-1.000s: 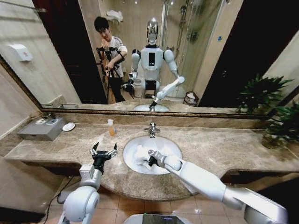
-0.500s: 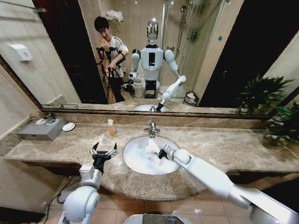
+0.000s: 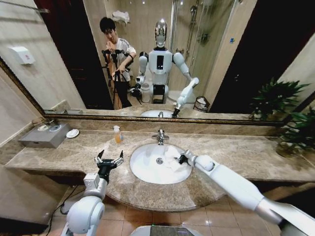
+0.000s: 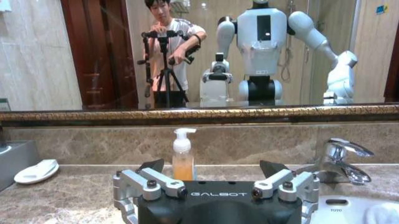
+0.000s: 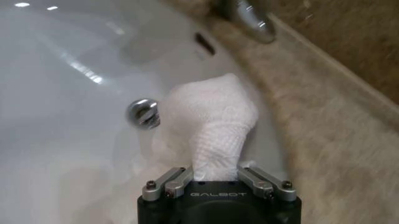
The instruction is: Pick up the towel from the sink counter and wipe the mirror surface.
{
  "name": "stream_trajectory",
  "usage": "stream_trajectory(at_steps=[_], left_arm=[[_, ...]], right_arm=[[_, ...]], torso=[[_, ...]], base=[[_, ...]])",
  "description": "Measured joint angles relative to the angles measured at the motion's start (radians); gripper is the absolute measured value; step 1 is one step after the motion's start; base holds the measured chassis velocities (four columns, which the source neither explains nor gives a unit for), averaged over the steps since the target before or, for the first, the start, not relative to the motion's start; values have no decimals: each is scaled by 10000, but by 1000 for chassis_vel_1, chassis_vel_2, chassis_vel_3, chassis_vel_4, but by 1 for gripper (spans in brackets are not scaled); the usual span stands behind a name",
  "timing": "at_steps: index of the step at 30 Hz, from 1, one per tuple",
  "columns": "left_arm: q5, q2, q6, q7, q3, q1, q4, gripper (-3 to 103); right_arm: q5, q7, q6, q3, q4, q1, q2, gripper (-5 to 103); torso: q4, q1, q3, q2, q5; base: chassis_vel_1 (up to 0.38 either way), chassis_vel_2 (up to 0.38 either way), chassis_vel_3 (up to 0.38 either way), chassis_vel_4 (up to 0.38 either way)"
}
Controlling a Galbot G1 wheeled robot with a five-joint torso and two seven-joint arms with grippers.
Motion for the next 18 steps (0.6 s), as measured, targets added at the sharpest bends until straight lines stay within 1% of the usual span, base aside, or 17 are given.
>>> stream_trajectory(at_steps=[2,6,8,11,12,15,18], left_arm=[[0,0,0,0,0,0,0,100],[0,0,0,0,0,0,0,100],[0,0,0,0,-1,0,0,100],[0,0,0,0,0,0,0,100],[0,0,0,0,0,0,0,100],[0,0,-1,0,0,0,0,100],[0,0,0,-1,-1,0,0,100]], right_arm=[[0,48,-14,29,695,-630,-333,10],[55,198,-111,31,1350,-1144,-553,10],[57,239,-106,64,1325,-1136,-525,10],[52,457,51,320,749,-784,-218,10],[52,457,51,320,749,-784,-218,10],[-1,545,234,666,154,-492,114,10],[-4,558,278,746,210,-571,84,10]], torso=[[-2,-1,0,0,-1],[-3,-3,-1,1,0],[0,-3,-1,1,-3],[4,-3,-1,0,-1],[4,-3,-1,0,-1],[6,0,0,0,-2],[6,2,0,0,-2]], base=[[0,0,0,0],[0,0,0,0],[0,0,0,0],[0,0,0,0],[0,0,0,0],[0,0,0,0],[0,0,0,0]])
